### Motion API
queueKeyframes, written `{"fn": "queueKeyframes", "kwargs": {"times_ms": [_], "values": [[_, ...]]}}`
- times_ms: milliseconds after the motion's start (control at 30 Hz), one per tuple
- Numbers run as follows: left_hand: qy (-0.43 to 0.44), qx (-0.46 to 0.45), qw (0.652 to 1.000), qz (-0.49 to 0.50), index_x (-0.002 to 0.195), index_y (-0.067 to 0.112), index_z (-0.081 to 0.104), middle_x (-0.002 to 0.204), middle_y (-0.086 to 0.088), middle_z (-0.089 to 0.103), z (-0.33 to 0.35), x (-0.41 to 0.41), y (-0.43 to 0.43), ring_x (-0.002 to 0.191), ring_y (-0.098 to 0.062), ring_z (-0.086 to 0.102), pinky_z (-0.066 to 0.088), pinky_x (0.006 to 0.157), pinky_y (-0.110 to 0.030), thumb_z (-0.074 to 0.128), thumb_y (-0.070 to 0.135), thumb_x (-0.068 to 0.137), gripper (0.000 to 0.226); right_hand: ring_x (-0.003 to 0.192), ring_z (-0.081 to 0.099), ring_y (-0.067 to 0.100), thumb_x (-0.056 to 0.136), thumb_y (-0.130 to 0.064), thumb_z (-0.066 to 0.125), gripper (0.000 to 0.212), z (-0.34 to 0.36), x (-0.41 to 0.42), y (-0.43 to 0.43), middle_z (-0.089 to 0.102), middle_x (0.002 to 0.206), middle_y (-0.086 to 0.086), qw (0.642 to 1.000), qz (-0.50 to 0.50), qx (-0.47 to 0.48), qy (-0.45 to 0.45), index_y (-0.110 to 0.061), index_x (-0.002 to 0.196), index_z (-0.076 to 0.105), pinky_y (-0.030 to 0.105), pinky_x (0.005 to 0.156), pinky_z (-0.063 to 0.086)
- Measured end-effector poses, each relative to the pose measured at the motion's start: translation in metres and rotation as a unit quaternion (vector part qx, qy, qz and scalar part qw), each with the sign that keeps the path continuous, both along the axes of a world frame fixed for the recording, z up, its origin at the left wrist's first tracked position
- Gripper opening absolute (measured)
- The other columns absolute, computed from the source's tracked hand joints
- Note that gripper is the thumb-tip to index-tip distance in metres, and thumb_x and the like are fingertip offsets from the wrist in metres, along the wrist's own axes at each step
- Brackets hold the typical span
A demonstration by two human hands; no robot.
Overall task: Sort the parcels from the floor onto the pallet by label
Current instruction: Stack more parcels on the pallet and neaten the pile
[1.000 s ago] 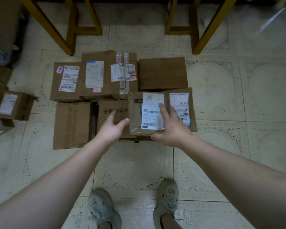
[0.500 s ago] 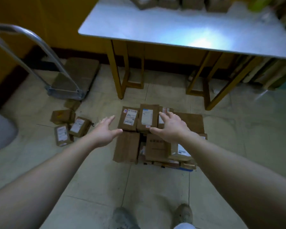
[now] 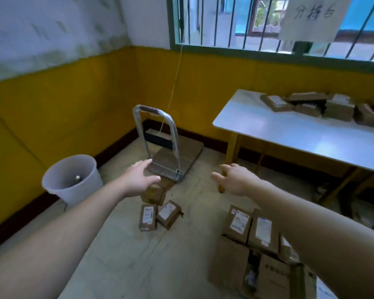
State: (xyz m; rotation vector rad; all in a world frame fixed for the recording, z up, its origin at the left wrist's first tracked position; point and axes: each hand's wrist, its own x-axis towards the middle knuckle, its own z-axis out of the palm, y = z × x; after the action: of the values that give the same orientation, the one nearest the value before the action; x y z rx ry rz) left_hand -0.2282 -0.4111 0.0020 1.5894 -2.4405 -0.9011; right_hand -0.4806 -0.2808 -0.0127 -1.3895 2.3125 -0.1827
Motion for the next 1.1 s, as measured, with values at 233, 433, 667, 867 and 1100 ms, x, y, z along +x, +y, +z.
{"fn": "queueKeyframes", "kwargs": {"times_ms": [233,433,667,867,1100], "values": [[-0.012,0.002,0.999,0.033,0.149,0.028,0.02,0.158,-0.002,0.015,0.017,0.033,-0.101,0.143,-0.024,0.017,0.022,0.113,-0.042,0.059,0.044,0.089,0.074,0.13,0.043,0.029,0.088,-0.071,0.034,0.073,0.003,0.025,-0.126,0.036,0.15,0.005,0.999,0.037,-0.026,0.004,-0.028,0.147,0.032,0.042,0.099,0.042],[-0.014,-0.011,0.999,0.045,0.149,0.027,0.021,0.157,0.0,0.018,0.018,0.032,-0.211,0.142,-0.023,0.021,0.025,0.111,-0.04,0.059,0.044,0.089,0.073,0.117,0.052,0.027,0.089,-0.069,0.035,0.068,0.005,0.018,-0.244,0.046,0.138,0.006,0.998,0.052,-0.033,0.002,-0.024,0.14,0.043,0.039,0.091,0.048],[-0.035,0.014,0.998,0.04,0.149,0.029,0.02,0.158,-0.001,0.017,-0.004,0.042,-0.313,0.143,-0.023,0.019,0.023,0.112,-0.04,0.059,0.046,0.088,0.075,0.113,0.053,0.027,0.091,-0.067,0.033,0.066,-0.006,0.03,-0.347,0.048,0.133,0.007,0.998,0.069,-0.003,0.002,-0.025,0.141,0.042,0.035,0.085,0.048],[-0.03,0.027,0.998,-0.039,0.149,0.027,0.021,0.157,-0.002,0.02,-0.025,0.044,-0.415,0.141,-0.023,0.023,0.025,0.112,-0.039,0.06,0.045,0.088,0.075,0.102,0.057,0.025,0.091,-0.066,0.035,0.06,-0.029,0.043,-0.419,0.05,0.127,0.007,1.0,0.002,-0.001,-0.008,-0.024,0.133,0.049,0.036,0.083,0.049],[-0.07,0.047,0.987,-0.138,0.149,0.028,0.021,0.157,-0.003,0.021,-0.05,0.047,-0.522,0.14,-0.024,0.027,0.029,0.109,-0.04,0.059,0.046,0.088,0.074,0.122,0.049,0.028,0.092,-0.064,0.036,0.067,-0.065,0.086,-0.468,0.044,0.142,0.01,0.994,-0.109,0.018,-0.02,-0.021,0.143,0.039,0.038,0.095,0.044]]}}
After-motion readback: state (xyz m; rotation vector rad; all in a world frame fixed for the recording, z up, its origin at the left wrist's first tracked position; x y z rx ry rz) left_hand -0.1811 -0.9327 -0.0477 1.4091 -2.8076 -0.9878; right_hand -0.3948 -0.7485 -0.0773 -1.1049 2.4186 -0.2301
